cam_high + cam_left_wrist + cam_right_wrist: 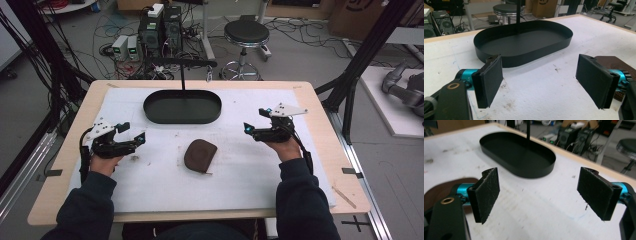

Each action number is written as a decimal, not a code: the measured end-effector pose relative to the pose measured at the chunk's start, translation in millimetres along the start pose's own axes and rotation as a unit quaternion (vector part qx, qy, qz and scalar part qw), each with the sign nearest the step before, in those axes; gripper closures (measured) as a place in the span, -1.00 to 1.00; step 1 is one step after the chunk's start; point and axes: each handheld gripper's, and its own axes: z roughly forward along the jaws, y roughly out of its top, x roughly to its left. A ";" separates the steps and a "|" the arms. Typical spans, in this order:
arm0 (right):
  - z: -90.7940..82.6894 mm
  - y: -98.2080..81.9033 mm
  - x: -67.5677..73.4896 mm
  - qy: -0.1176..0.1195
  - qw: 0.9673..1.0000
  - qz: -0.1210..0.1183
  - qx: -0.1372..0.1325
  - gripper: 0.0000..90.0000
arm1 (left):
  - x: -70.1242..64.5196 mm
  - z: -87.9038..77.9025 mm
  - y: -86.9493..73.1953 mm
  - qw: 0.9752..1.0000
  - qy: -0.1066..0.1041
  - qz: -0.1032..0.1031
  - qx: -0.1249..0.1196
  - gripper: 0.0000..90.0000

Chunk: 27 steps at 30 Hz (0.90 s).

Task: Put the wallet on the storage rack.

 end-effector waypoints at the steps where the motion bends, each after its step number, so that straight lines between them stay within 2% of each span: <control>1: 0.8 -1.0 0.8 -0.002 1.000 0.003 0.003 -0.59 | -0.7 0.4 0.1 1.000 0.000 0.001 0.000 -0.52; 9: 8.4 -7.9 6.0 0.014 1.000 0.001 0.022 -0.59 | -7.6 5.6 2.1 1.000 -0.011 0.009 0.006 -0.52; 18: 9.4 -14.7 6.8 0.020 0.999 0.011 0.038 -0.59 | -24.9 15.4 4.3 0.999 -0.034 0.020 0.018 -0.52; 24: 18.4 -20.7 11.8 0.029 0.997 0.021 0.062 -0.59 | -27.1 19.9 2.8 0.999 -0.035 0.022 0.027 -0.52; 27: 24.0 -22.4 16.2 0.036 0.997 0.014 0.071 -0.59 | -26.5 19.0 3.0 0.999 -0.033 0.024 0.027 -0.52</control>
